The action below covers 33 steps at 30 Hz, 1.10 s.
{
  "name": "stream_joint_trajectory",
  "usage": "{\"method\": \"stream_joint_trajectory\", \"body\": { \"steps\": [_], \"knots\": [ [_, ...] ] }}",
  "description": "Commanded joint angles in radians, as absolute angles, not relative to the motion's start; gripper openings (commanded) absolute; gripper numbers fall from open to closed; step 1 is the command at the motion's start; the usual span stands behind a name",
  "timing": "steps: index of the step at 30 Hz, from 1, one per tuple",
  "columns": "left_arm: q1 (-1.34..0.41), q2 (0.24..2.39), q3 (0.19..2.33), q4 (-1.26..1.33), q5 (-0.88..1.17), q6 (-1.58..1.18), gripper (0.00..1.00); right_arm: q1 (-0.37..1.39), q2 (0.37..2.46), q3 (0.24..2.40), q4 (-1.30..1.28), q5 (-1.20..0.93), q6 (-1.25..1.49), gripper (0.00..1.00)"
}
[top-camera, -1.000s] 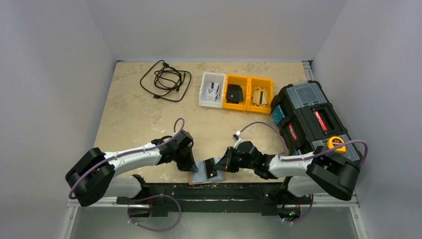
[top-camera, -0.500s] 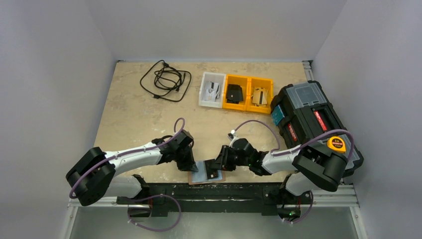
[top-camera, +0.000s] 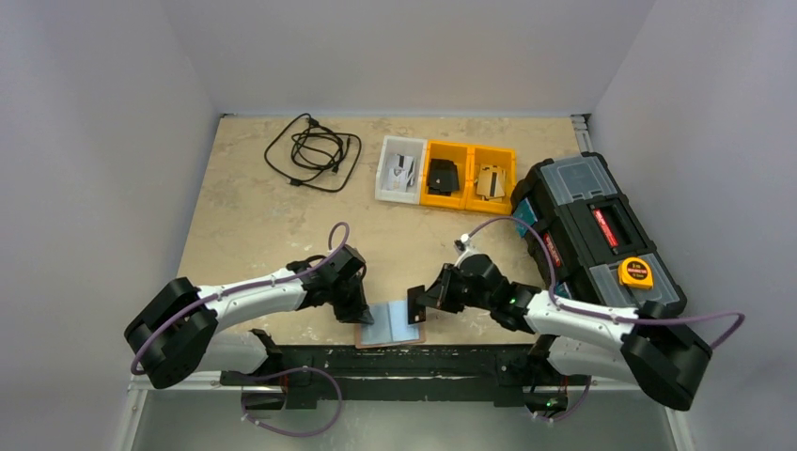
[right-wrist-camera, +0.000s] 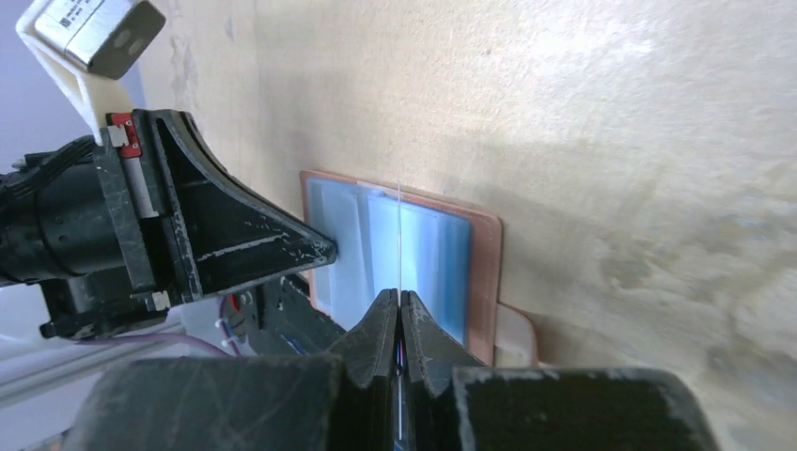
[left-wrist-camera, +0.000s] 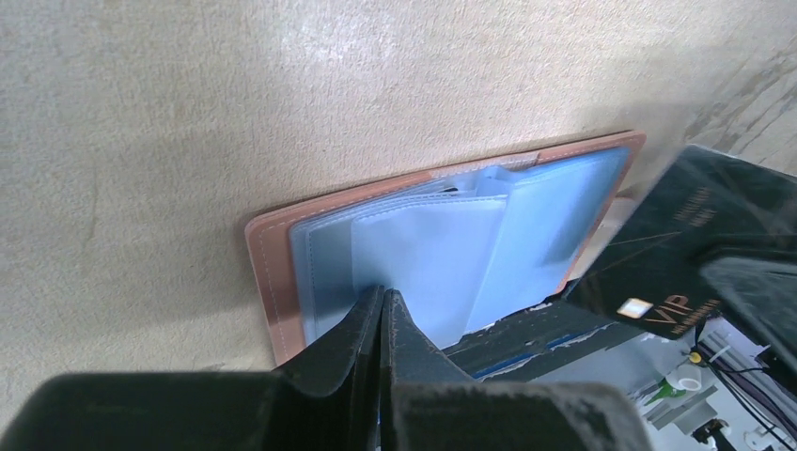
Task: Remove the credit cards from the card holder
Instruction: Remove the credit card from the card holder, then place the credit card in the storage box.
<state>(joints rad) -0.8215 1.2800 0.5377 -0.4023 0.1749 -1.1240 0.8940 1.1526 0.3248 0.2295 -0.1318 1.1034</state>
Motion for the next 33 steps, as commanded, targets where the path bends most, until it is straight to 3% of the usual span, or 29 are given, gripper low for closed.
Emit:
{"method": "stream_joint_trajectory", "body": {
  "steps": [1,6,8,9,13,14,17,23,33],
  "knots": [
    [-0.825,1.283,0.536,-0.499,0.078,-1.077,0.00,0.881,1.014,0.417,-0.038,-0.029,1.026,0.00],
    [-0.825,1.243,0.604,-0.515,0.082,-1.042,0.01,0.874,0.962,0.552,-0.203,0.022,0.974,0.00],
    [-0.825,1.218,0.678,-0.559,0.077,-1.008,0.12,0.869,0.959,0.598,-0.245,0.043,0.954,0.00],
    [-0.825,1.203,0.707,-0.589,0.069,-1.000,0.29,0.864,0.959,0.620,-0.264,0.054,0.945,0.00],
    [-0.825,1.104,0.784,-0.683,0.024,-0.974,0.81,0.799,0.986,0.716,-0.331,0.083,0.884,0.00],
    [-0.825,1.080,0.795,-0.705,0.014,-0.969,0.89,0.768,0.998,0.743,-0.347,0.083,0.862,0.00],
    [-0.825,1.020,0.818,-0.763,-0.021,-0.963,0.95,0.645,1.043,0.820,-0.367,0.070,0.790,0.00],
    [-0.825,0.922,0.805,-0.822,-0.036,-0.969,0.97,0.434,1.233,1.003,-0.344,0.014,0.663,0.00],
    [-0.825,0.792,0.769,-0.886,-0.043,-0.983,0.97,0.325,1.632,1.371,-0.334,0.071,0.556,0.00]
  ]
}}
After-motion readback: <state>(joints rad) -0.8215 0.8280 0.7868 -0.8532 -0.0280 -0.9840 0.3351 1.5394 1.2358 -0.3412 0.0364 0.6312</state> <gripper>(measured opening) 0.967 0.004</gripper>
